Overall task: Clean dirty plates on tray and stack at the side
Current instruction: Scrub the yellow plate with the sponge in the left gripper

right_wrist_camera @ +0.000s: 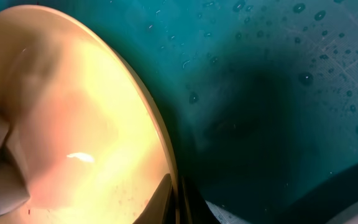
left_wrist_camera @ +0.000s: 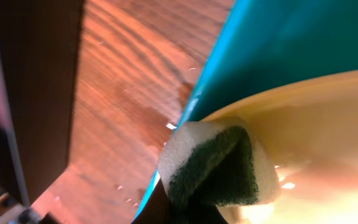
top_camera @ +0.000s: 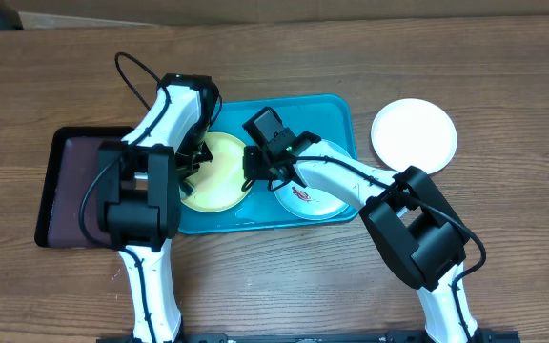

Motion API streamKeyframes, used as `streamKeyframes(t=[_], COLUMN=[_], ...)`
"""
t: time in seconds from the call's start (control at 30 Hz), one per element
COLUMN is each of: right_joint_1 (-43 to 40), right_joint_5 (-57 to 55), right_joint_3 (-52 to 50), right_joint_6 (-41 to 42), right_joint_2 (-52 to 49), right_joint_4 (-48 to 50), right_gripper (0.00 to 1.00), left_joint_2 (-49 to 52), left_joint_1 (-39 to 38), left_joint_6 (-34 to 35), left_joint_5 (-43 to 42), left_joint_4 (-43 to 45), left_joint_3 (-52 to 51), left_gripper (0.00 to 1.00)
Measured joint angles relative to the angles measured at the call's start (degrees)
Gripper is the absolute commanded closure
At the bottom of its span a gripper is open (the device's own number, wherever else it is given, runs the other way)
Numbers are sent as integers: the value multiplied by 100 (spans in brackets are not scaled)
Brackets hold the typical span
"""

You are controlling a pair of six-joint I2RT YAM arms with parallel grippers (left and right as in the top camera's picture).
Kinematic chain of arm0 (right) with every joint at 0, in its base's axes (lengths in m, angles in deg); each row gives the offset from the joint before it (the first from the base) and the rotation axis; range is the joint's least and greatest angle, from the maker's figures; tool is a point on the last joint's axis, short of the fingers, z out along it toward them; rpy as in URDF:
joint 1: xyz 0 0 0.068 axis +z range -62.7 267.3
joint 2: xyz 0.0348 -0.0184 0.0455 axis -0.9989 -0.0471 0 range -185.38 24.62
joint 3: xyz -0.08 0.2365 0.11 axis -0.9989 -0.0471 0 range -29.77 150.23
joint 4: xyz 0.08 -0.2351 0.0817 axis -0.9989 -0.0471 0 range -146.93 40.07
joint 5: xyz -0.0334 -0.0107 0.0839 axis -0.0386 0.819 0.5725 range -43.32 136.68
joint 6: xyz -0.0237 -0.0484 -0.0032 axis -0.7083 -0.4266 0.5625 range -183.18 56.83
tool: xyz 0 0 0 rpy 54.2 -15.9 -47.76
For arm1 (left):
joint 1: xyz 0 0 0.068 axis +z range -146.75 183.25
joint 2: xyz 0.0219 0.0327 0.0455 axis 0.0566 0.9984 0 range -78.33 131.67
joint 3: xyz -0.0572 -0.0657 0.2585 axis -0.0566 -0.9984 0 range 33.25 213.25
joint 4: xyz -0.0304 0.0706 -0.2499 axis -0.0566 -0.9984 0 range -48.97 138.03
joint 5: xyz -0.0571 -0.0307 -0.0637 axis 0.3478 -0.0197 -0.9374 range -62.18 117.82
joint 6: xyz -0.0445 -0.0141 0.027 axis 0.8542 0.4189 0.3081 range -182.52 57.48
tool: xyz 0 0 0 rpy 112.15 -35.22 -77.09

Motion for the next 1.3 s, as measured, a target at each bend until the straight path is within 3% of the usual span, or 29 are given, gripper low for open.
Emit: streamKeyframes(t=[0.17,0.3,0.6,0.87,1.1,1.3], right_joint_1=[-28,-87,-109,-111,-109,-105], right_joint_5=[-107,-197,-240,-260,-282,-271], right_joint_3=[0,0,0,0,0,0], right_joint_6=[4,7,2,4,0,2], right_joint_2=[0,0,0,0,0,0], right_joint_4=[-48,-26,-13,4,4,20], right_gripper=[96,96,96,96,96,96], left_joint_2=[81,81,79,79,-28,-70], left_joint_1=[50,166,151,-98,-59,-57], left_joint_6=[192,2,-1633,-2020,-1847,-1189], left_joint_5=[361,221,-2308,-3158,-3016,-1294], left_joint_4=[-605,-610,251,1069,1460,855], left_joint_3=[780,1558,1587,616,199,181], left_gripper=[96,96,96,96,96,96])
